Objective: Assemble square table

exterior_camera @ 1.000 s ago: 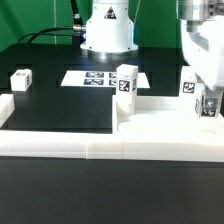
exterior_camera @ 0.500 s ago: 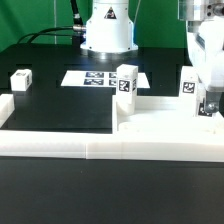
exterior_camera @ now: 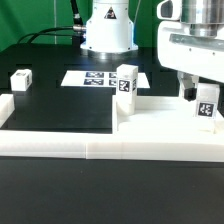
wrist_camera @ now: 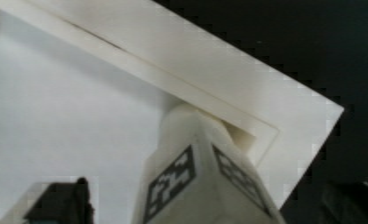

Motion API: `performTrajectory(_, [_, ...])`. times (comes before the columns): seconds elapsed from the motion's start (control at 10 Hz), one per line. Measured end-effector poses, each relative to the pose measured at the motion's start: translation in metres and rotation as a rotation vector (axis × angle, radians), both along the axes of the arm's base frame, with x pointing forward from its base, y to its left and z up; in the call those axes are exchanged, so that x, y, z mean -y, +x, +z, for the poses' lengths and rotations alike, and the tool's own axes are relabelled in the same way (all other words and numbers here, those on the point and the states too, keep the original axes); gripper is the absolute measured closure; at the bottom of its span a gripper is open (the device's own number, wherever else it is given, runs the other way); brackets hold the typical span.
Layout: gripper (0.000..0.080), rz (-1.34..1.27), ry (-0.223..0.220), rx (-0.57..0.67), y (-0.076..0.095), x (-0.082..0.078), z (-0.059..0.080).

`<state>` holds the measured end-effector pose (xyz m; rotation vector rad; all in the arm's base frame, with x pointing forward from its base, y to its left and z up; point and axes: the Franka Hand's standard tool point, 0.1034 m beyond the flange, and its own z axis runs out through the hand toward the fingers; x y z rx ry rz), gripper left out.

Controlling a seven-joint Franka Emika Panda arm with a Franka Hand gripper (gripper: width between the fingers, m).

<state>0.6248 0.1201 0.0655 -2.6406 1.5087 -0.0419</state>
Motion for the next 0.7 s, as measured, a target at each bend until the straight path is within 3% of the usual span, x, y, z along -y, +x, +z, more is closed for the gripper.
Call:
performTrajectory(0.4, [0.0151, 0.522, -0.064, 0.037, 0.0007, -0.0022, 0.0048])
performTrajectory(0.7, [0.0151, 0.617, -0.070, 0.044, 0.0008, -0.0016, 0.0042])
